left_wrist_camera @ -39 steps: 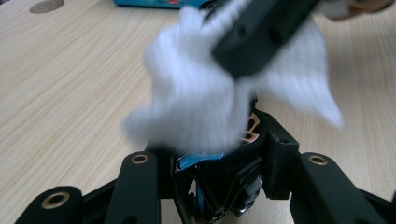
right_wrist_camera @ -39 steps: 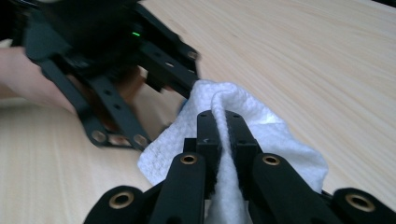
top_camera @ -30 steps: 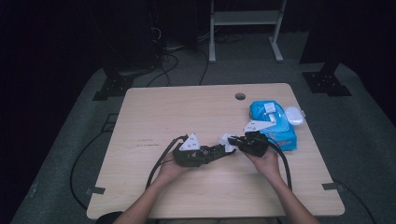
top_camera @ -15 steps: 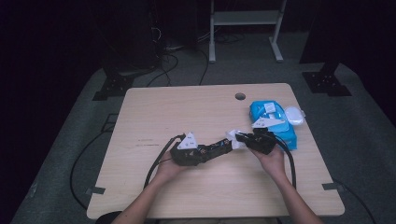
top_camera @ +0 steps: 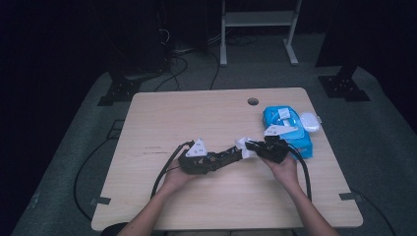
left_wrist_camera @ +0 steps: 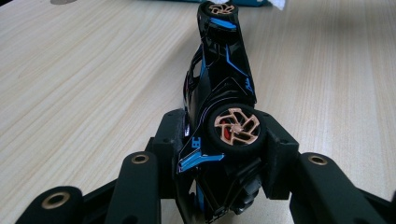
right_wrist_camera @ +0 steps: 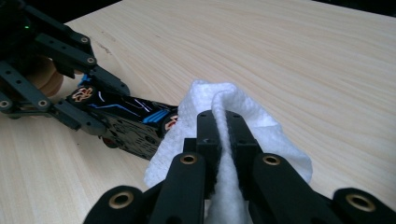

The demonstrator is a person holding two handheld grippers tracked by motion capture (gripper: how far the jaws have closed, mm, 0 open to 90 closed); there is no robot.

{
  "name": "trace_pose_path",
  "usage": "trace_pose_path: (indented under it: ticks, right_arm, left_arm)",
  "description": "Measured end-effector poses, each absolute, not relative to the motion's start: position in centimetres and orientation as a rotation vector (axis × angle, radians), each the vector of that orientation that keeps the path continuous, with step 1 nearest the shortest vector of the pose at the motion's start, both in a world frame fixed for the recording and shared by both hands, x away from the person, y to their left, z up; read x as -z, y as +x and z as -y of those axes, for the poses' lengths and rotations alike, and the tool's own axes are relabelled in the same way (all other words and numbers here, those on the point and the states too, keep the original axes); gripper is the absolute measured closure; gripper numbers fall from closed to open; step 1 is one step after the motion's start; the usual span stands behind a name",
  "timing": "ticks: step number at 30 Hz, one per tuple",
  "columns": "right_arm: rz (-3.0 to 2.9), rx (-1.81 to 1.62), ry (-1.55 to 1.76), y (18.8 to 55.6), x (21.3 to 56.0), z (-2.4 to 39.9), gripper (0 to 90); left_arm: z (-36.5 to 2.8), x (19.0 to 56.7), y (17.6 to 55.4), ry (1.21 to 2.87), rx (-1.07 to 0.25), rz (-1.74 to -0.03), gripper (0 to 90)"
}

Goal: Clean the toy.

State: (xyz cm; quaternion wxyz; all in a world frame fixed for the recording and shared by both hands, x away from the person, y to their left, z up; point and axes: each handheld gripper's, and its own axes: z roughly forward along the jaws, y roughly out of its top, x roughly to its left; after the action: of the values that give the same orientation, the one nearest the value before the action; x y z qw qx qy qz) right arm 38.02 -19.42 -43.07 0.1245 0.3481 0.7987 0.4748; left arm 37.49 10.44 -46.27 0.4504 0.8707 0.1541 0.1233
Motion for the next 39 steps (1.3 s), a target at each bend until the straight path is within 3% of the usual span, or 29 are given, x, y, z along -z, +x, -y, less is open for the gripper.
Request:
trace_pose_path:
  ticks: [17,35,39]
  right_arm:
    - [-2.411,-1.355,0.854,37.3,42.8,13.6,85.2]
    - [-2.36,-1.413,0.905,37.7,41.9,14.6,85.3]
    - [-2.395,-1.458,0.846,37.1,42.0,12.9,85.3]
  left_arm:
    - [-10.9,45.7,37.7,2.111,-0.325,-0.401,59.7]
    - [-11.2,45.7,38.0,2.126,-0.304,-0.425,59.2]
    - [-11.1,45.7,38.0,2.129,-0.312,-0.424,59.5]
